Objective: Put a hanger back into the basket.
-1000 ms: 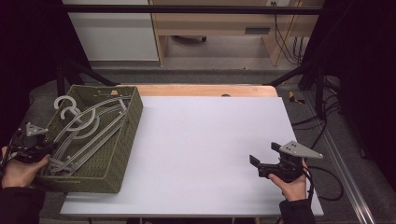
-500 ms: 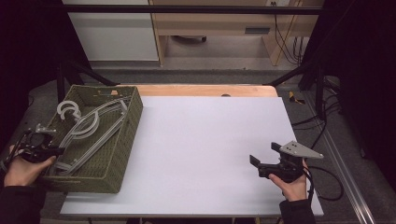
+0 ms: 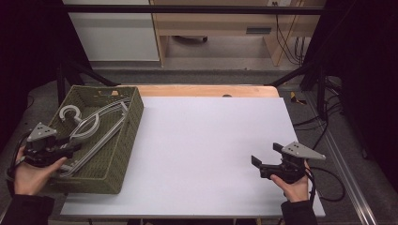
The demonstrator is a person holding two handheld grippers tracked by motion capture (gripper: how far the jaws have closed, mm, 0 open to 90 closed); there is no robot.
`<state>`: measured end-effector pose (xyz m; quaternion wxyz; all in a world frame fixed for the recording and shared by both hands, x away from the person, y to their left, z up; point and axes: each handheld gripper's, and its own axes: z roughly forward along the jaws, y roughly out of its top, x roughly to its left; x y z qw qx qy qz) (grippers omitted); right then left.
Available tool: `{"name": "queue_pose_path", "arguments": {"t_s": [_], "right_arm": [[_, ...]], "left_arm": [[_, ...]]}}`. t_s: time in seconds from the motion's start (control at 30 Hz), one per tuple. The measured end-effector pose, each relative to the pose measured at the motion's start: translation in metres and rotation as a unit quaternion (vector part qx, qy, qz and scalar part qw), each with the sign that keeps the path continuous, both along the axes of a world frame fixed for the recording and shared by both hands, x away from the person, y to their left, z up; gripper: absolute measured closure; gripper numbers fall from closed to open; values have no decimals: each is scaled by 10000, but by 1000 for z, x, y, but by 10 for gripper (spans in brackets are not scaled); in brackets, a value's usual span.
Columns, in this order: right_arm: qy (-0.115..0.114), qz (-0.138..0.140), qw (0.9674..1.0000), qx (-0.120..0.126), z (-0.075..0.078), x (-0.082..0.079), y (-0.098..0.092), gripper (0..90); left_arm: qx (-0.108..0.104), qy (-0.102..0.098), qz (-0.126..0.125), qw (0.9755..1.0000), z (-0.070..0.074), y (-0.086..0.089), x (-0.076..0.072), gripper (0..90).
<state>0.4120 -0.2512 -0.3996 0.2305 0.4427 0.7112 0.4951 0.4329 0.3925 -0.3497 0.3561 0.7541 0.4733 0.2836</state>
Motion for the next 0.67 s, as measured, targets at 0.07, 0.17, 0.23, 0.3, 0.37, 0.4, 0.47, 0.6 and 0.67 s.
{"name": "queue_pose_path", "arguments": {"t_s": [0.07,0.17,0.23,0.3,0.37,0.4,0.47,0.6,0.67], "right_arm": [[-18,8,10000,-6,0,0,0,37],[-10,-18,10000,11,0,0,0,36],[-9,-15,10000,14,0,0,1,36],[-12,-12,10000,9,0,0,1,35],[1,-16,10000,18,0,-1,1,35],[-25,2,10000,16,0,0,0,35],[-59,27,10000,0,0,0,-1,34],[-81,32,10000,48,0,-1,-1,34],[-100,53,9999,43,0,-1,-1,34]], "left_arm": [[-243,-184,-168,9994,2,-10,-6,409],[-711,-390,-413,9959,1,-26,-12,343],[-892,-476,-516,9935,-1,-35,-15,301],[-1060,-509,-645,9910,-4,-45,-17,276],[-1206,-520,-774,9883,-8,-54,-20,251],[-1224,-544,-809,9877,-10,-58,-21,241],[-1230,-589,-866,9869,-13,-66,-23,204],[-1240,-673,-953,9854,-18,-78,-29,150],[-1236,-664,-1063,9844,-21,-82,-31,144]]}}
